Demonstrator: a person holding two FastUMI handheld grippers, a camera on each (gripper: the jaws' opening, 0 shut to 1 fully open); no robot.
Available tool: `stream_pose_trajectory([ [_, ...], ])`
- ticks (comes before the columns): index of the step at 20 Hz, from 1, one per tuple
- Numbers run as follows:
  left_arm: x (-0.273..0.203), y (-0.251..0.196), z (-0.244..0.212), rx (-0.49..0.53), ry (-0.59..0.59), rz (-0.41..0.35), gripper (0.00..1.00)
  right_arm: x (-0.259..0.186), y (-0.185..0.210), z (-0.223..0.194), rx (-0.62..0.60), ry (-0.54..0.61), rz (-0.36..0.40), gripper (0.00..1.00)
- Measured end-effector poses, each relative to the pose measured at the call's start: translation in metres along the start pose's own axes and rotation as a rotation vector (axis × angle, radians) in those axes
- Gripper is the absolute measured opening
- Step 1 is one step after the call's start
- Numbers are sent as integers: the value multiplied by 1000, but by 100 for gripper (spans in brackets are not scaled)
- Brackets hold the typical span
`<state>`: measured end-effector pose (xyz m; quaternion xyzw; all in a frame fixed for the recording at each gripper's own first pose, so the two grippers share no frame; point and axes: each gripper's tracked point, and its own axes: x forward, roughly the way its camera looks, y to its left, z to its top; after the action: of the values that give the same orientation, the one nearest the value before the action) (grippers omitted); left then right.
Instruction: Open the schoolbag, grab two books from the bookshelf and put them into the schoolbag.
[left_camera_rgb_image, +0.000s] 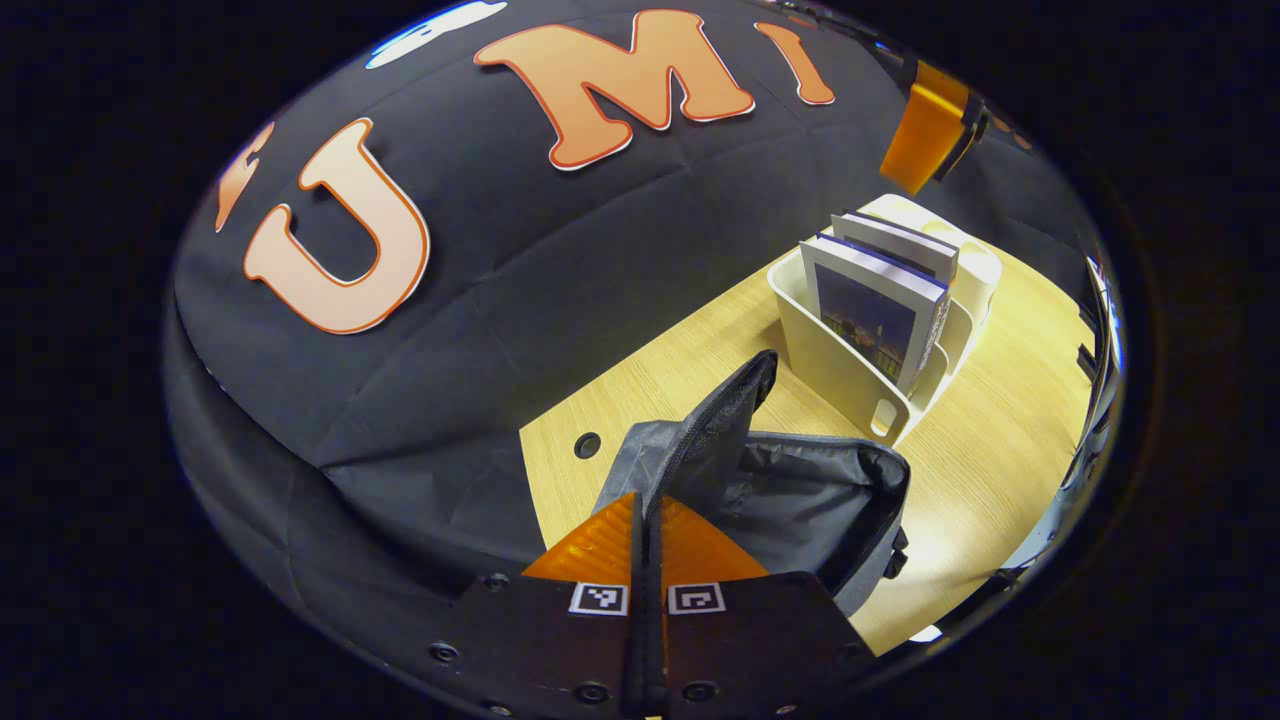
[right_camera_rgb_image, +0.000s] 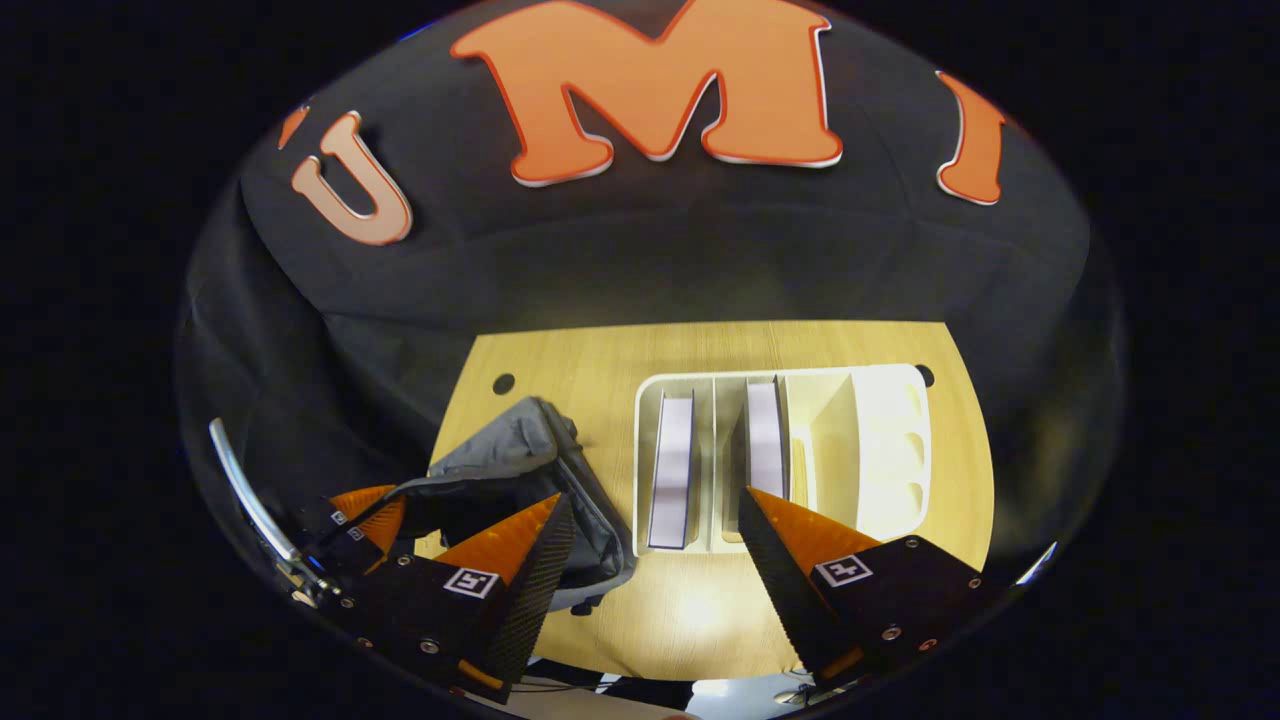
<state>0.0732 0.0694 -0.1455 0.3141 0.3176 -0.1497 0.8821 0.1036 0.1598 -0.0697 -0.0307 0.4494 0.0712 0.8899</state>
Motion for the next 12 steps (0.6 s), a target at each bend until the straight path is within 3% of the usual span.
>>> stream_pose_trajectory([
  [12,5,7,1,-7,2,-17,0,116,-8,-9,-11,196,-121,98],
])
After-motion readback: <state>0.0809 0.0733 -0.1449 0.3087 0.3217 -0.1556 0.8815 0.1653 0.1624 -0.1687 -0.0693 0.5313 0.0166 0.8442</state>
